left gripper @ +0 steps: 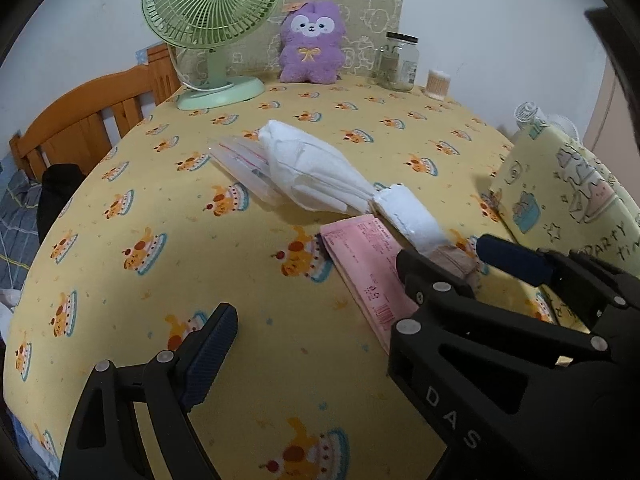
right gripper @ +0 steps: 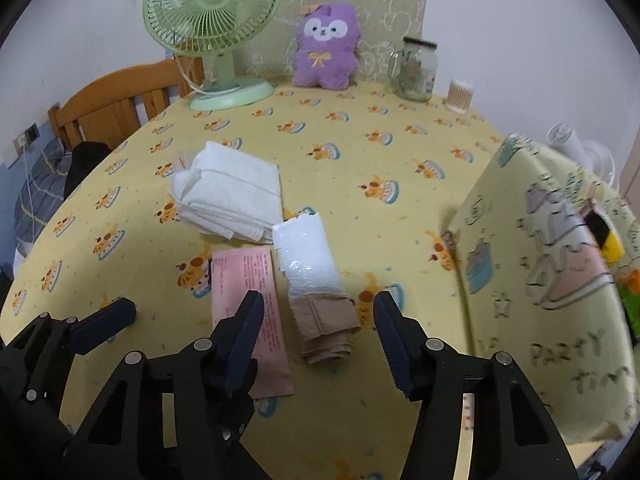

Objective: Organize soft objects
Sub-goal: 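Withdraw both tools from the box toward the remaining items on the table, then grasp the beige sock with white bag with the right tool while the left tool grasps the pink paper pack, then lift the pink pack with the left tool while the right tool lifts the sock bundle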

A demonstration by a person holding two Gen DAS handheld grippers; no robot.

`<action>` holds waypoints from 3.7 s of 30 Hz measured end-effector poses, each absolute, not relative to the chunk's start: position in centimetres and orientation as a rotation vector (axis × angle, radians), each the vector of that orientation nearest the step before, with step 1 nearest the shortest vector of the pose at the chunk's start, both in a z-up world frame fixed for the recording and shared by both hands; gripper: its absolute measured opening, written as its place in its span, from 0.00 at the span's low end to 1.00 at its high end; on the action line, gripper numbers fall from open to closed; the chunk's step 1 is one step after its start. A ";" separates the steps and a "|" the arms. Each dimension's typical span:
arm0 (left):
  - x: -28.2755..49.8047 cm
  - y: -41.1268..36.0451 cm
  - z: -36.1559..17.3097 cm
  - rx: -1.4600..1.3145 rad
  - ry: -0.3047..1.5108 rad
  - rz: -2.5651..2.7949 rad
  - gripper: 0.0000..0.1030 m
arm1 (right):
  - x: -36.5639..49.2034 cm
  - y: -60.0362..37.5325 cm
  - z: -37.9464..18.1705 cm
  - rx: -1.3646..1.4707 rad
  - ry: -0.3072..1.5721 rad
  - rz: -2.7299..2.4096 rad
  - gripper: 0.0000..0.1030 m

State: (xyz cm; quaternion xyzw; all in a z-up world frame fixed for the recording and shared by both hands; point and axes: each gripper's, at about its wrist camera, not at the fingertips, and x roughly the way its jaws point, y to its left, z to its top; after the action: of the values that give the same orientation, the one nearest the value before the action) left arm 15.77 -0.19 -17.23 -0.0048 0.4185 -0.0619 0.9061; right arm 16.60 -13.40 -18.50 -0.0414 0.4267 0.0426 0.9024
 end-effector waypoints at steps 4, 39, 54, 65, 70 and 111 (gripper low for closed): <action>16.4 0.4 -17.3 -0.028 0.865 -0.101 0.92 | 17.7 -13.5 -18.9 -0.066 0.892 0.087 0.58; 17.3 -1.8 -17.2 0.032 0.831 -0.170 0.39 | 17.8 -15.8 -18.9 0.020 0.884 0.021 0.23; 13.7 -0.9 -16.0 0.028 0.829 -0.134 0.38 | 15.1 -14.7 -18.1 0.028 0.887 0.089 0.22; 11.7 -0.1 -13.2 0.003 0.768 -0.111 0.38 | 12.9 -13.8 -15.1 0.020 0.831 0.109 0.22; 10.9 0.1 -11.5 0.007 0.724 -0.104 0.38 | 12.0 -13.4 -13.4 0.022 0.785 0.118 0.22; 10.7 -6.1 -3.6 0.039 0.551 -0.216 0.34 | 10.2 -19.7 -3.7 0.028 0.596 0.036 0.23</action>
State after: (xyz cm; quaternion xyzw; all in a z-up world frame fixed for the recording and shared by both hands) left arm 10.70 -6.07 -3.55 0.0190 0.2714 -0.1063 0.9564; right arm 10.23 -19.67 -3.66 0.0136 0.2935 0.0179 0.9557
